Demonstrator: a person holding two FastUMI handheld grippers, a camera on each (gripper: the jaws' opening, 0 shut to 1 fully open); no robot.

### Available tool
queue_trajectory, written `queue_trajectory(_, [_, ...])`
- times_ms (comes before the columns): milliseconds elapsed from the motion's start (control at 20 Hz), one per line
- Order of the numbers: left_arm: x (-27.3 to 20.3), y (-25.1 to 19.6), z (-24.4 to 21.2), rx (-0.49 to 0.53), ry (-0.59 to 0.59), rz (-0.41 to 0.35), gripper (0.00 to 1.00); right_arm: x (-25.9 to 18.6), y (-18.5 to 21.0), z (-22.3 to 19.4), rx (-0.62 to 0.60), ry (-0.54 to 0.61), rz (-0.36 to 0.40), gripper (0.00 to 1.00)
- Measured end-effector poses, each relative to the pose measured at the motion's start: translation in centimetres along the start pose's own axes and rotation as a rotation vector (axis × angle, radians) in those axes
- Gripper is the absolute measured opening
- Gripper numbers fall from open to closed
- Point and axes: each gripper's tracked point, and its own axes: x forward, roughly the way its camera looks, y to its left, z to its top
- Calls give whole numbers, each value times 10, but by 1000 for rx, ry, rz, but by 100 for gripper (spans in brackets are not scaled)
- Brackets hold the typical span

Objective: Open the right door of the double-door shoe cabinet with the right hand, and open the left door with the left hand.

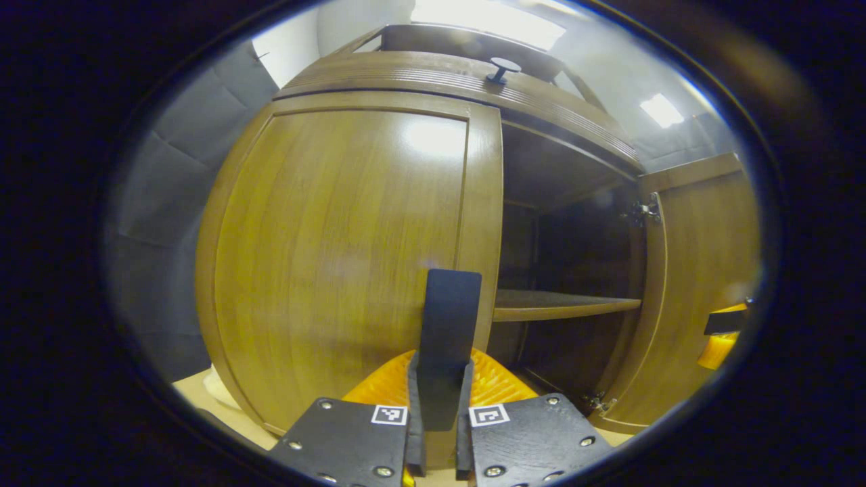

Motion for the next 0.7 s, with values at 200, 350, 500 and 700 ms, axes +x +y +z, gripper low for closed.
queue_trajectory(200, [-10, -3, 1, -6, 0, -17, 18, -4, 3, 3, -4, -12, 8, 95])
queue_trajectory(350, [-22, -3, 3, -7, -7, -24, 24, -9, 4, 6, 14, -18, 16, 95])
queue_trajectory(500, [-32, 0, 4, -14, -12, -31, 24, -18, 5, 1, 40, -26, 13, 95])
queue_trajectory(700, [-37, -1, 7, -15, -10, -37, 24, -23, 10, 2, 50, -25, 3, 96])
